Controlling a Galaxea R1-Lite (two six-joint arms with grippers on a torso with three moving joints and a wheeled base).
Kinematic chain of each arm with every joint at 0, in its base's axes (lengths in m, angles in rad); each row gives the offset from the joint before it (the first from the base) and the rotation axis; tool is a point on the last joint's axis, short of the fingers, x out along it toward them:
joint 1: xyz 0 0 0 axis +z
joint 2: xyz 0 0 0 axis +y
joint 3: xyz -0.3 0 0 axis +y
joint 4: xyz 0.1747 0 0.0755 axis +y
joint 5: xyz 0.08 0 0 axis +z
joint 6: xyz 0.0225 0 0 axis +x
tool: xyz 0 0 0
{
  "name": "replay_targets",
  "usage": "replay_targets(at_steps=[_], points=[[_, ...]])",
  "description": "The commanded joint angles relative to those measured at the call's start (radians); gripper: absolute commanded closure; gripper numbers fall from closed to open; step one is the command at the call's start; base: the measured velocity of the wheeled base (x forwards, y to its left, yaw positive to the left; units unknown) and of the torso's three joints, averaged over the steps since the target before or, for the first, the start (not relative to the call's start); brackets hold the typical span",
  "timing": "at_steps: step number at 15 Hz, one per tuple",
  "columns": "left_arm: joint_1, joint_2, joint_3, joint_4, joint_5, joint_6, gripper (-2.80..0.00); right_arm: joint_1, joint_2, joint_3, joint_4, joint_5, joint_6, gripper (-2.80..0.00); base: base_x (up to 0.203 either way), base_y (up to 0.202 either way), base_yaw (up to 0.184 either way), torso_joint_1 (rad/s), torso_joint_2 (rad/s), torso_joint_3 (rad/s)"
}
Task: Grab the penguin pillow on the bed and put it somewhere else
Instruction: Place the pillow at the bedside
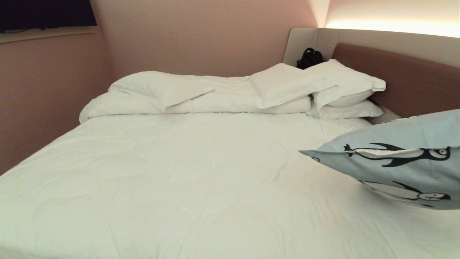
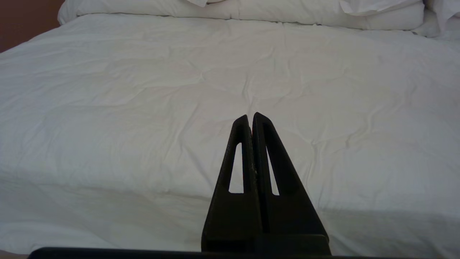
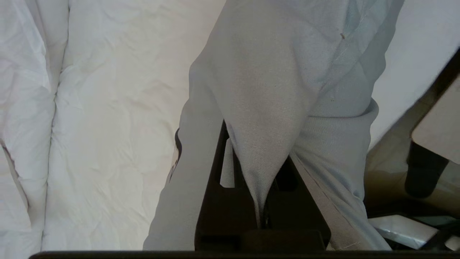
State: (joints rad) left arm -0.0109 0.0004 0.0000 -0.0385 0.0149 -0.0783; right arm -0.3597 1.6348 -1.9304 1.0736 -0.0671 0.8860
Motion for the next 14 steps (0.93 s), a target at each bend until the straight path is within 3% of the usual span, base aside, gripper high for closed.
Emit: replay_targets(at_steps=[1,5,9,14], points=[[0.0,0.0,0.0,-0.001,0.0,-0.001,0.0,-0.004,-0.062,-0.001,0.081,-0.003,0.004,0.0,0.0,0.0,0.0,0.0,0.0,0.0],[0.0,0.0,0.0,0.0,0.0,-0.001,0.0,-0.025,-0.145,0.001,0.171,-0.002,0.008,0.0,0.0,0.0,0.0,0.0,0.0,0.0],[0.0,0.0,0.0,-0.001,0.0,0.0,0.0,-0.113,-0.147,0.024,0.245,0.015,0.01,0.0,0.0,0.0,0.0,0.0,0.0,0.0],[0.0,0.0,0.0,0.0,0.0,-0.001,0.0,-0.144,-0.043,0.056,0.231,0.063,0.013,0.0,0.0,0.0,0.0,0.0,0.0,0.0]])
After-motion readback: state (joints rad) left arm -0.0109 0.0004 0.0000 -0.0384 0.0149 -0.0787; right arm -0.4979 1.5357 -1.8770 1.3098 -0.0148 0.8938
